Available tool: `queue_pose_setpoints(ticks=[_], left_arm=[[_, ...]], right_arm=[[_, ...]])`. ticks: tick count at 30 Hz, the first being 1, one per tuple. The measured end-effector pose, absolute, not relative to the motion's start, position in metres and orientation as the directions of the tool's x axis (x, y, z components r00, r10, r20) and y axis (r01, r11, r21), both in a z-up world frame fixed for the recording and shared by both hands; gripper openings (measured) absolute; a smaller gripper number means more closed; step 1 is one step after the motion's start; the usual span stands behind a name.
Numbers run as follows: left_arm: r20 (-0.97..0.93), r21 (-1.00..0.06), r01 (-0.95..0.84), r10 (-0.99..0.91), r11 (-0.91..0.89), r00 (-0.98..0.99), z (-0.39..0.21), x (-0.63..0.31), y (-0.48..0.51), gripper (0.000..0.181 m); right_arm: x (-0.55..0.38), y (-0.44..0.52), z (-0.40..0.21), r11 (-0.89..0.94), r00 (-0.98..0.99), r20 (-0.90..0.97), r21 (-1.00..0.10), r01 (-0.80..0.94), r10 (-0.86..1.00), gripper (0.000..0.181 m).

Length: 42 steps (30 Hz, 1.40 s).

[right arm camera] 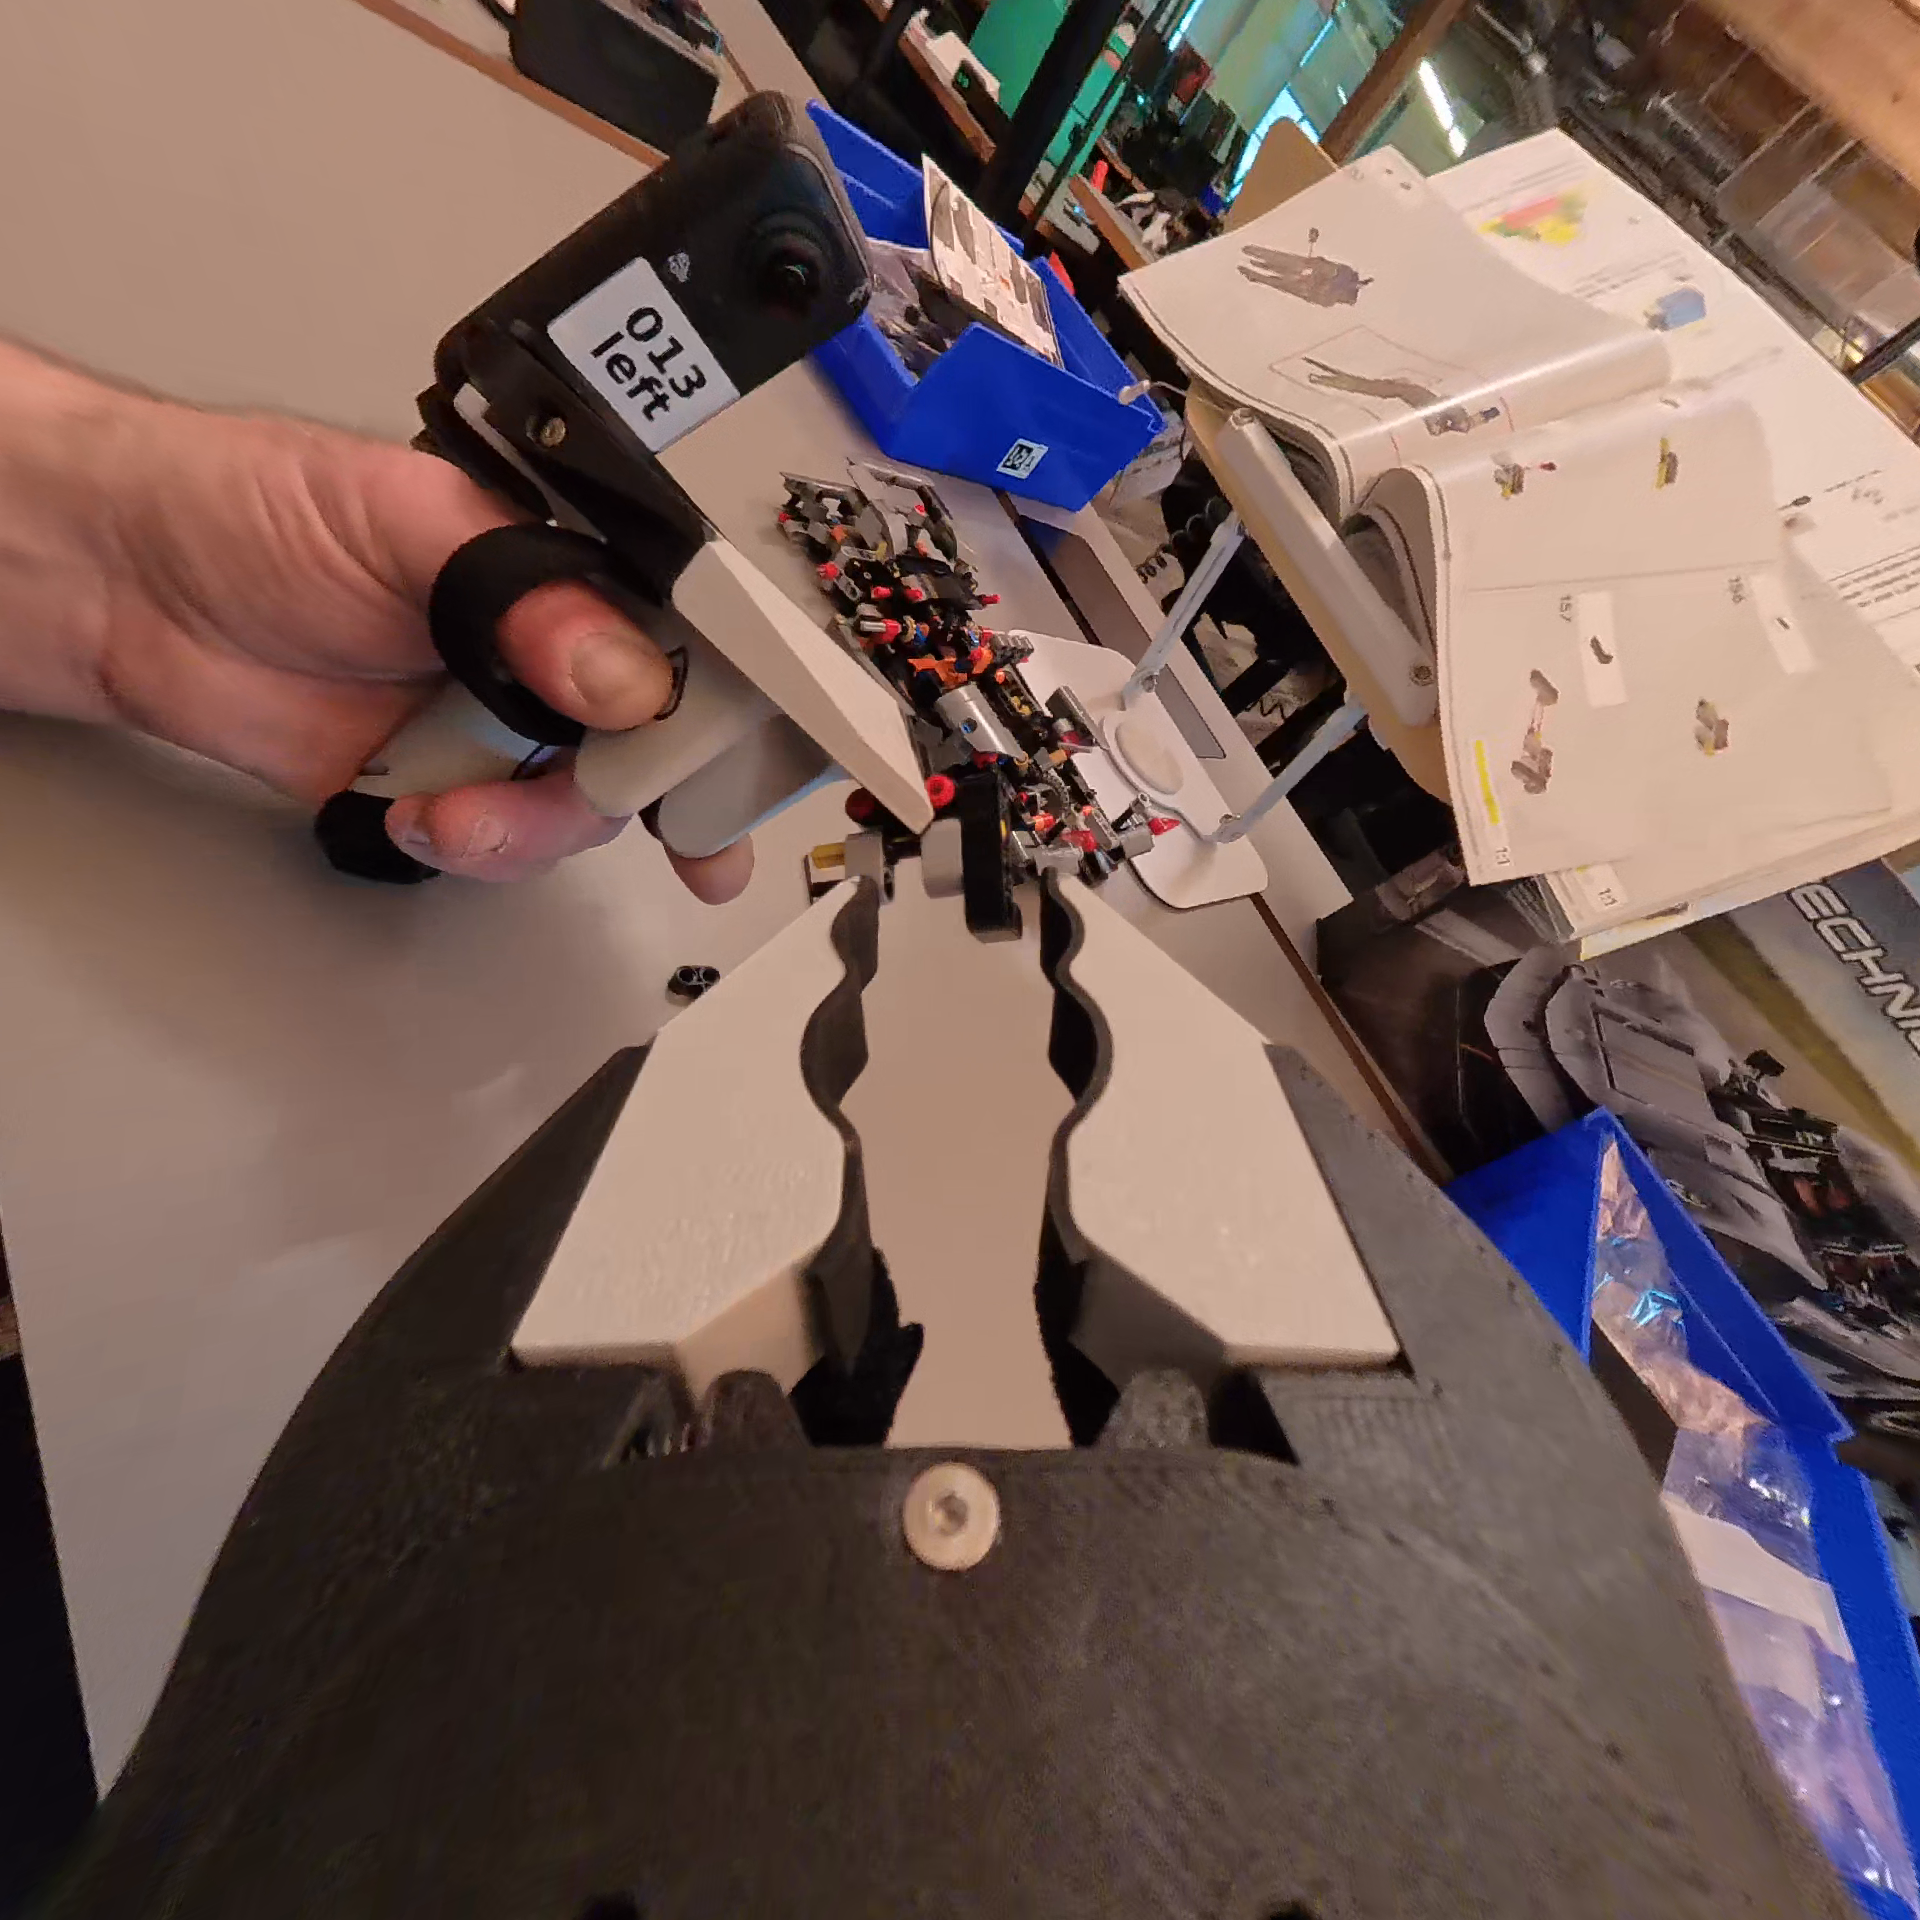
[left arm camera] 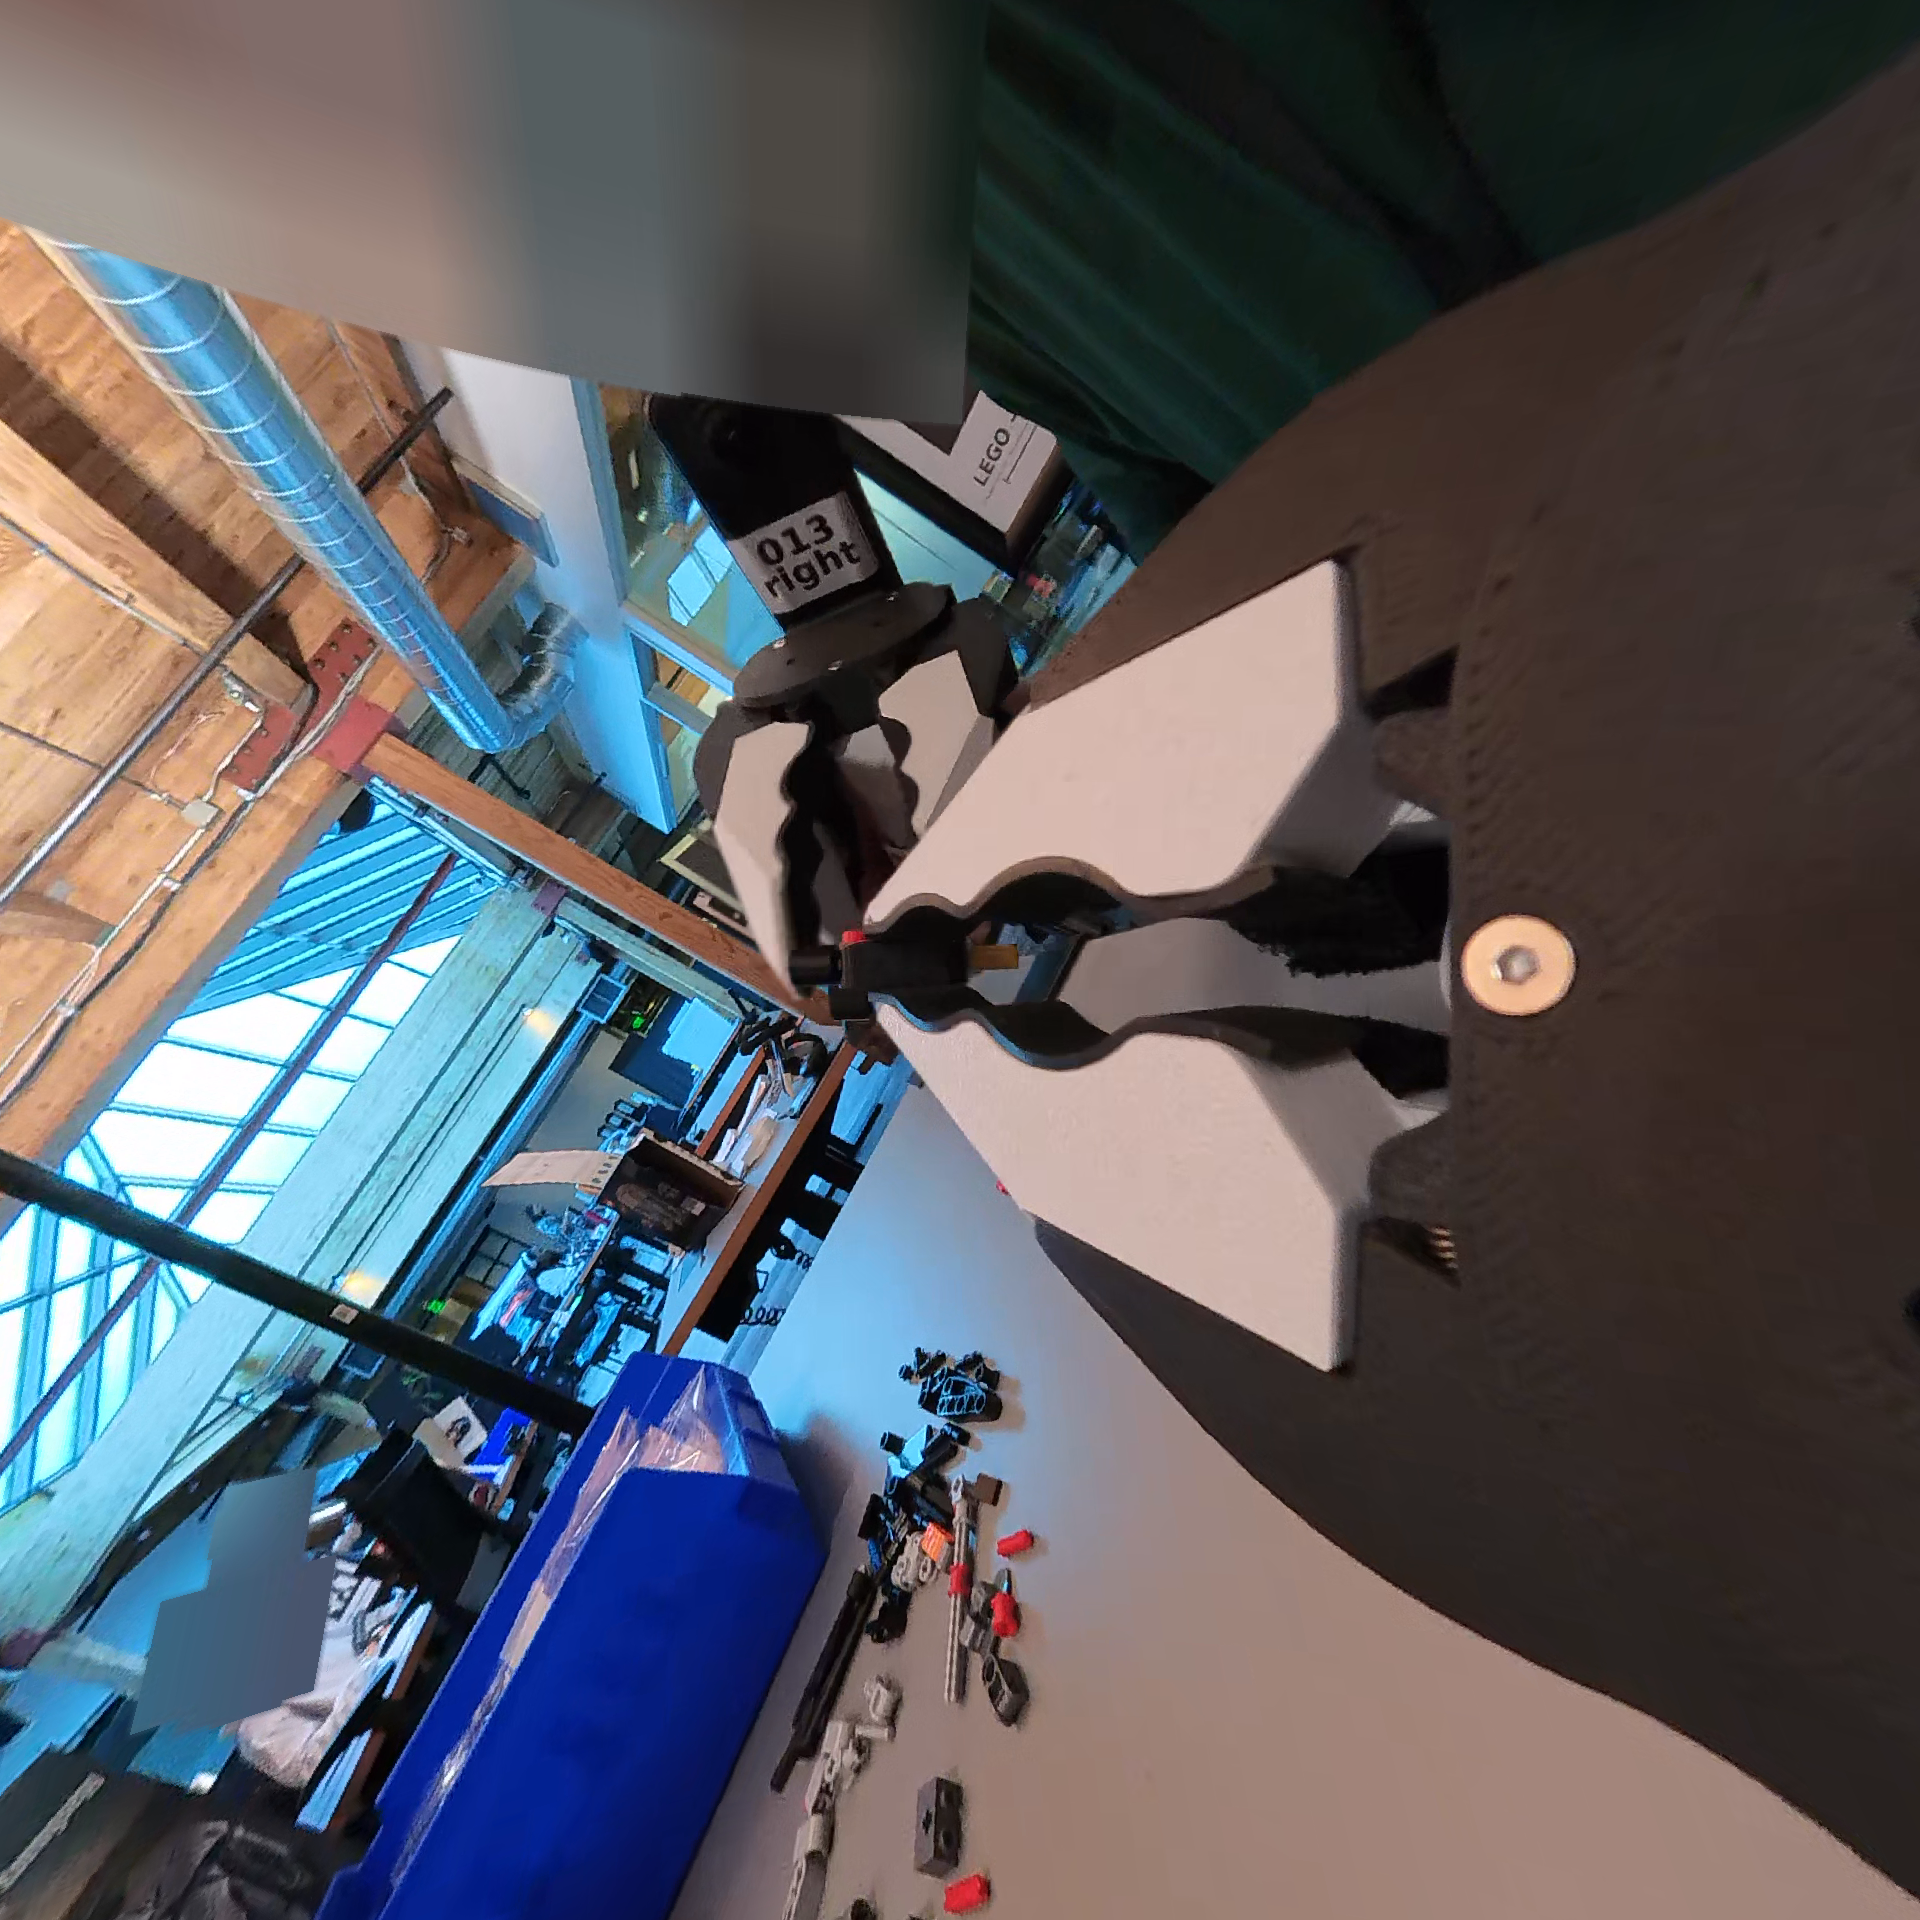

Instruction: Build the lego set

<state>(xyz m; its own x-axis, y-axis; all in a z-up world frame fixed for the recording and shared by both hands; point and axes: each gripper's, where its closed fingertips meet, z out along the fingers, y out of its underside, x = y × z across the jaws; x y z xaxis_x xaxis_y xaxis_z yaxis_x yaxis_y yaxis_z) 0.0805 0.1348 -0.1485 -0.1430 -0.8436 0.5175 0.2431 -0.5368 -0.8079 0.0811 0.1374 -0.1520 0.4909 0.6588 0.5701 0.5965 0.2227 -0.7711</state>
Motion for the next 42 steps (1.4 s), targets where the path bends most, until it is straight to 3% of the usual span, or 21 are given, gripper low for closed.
queue_pose_setpoints(ticks=[3,8,14,17,22,27,31,36,42], left_arm=[[0.528,-0.803,0.228,-0.835,-0.550,-0.155,-0.148,0.079,0.132,0.006],[0.549,-0.780,0.253,-0.820,-0.572,-0.163,-0.145,0.078,0.130,0.006],[0.606,-0.728,0.247,-0.769,-0.640,-0.204,-0.144,0.079,0.128,0.005],[0.633,-0.701,0.263,-0.748,-0.663,-0.199,-0.145,0.079,0.131,0.006],[0.603,-0.703,0.337,-0.776,-0.626,-0.183,-0.134,0.063,0.140,0.024],[0.368,-0.896,0.266,-0.930,-0.355,-0.001,-0.132,0.059,0.135,0.031],[0.002,-1.000,0.027,-0.987,0.003,0.164,-0.146,0.062,0.130,0.032],[-0.398,-0.910,-0.201,-0.898,0.361,0.189,-0.149,0.066,0.119,0.032],[-0.608,-0.762,-0.359,-0.787,0.539,0.107,-0.166,0.081,0.108,0.025]], right_arm=[[0.081,0.137,-0.151,0.224,0.482,0.578,-0.762,0.608,0.658,0.014],[0.079,0.135,-0.147,0.225,0.479,0.569,-0.769,0.598,0.668,0.014],[0.078,0.137,-0.147,0.262,0.453,0.658,-0.698,0.666,0.601,0.015],[0.079,0.140,-0.149,0.228,0.480,0.611,-0.736,0.638,0.629,0.014],[0.086,0.145,-0.149,0.111,0.562,0.397,-0.874,0.473,0.725,0.014],[0.088,0.141,-0.148,-0.106,0.508,0.022,-0.969,0.222,0.861,0.014],[0.089,0.135,-0.153,-0.258,0.371,-0.191,-0.956,0.142,0.909,0.014],[0.085,0.122,-0.168,-0.404,0.197,-0.367,-0.892,0.205,0.909,0.014],[0.078,0.111,-0.175,-0.472,0.072,-0.471,-0.840,0.267,0.879,0.014]])
